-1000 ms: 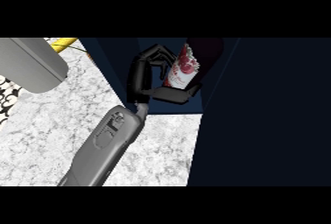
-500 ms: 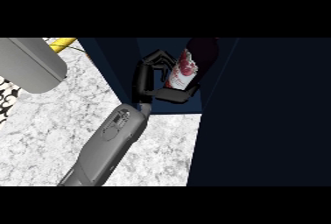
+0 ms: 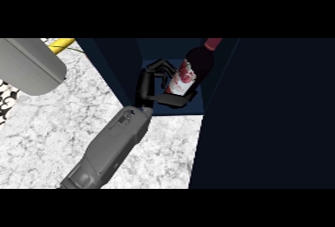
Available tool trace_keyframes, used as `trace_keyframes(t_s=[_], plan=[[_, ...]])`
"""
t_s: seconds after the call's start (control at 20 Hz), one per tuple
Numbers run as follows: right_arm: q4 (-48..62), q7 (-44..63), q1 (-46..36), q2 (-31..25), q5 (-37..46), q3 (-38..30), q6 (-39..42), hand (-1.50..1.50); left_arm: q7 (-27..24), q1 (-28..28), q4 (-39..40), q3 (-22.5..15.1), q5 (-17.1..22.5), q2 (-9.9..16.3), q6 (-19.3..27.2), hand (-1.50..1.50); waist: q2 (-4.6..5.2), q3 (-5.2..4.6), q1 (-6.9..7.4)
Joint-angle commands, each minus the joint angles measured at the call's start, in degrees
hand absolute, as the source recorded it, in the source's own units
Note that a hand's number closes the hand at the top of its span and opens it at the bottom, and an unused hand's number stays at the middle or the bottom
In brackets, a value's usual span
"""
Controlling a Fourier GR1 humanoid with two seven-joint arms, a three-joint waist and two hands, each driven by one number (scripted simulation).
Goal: Pick up the wine, place it into the cabinet and close the cabinet
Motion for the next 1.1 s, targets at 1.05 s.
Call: trace_keyframes(t_s=[1.05], plan=[[-4.4,-1.5,3.8,2.9,-1.8,2.6,0.7,-1.50,-12.9,-11.6,24.1,7.2,13.2,0.0,-3.4,1.50,0.46,0.00,-1.33]])
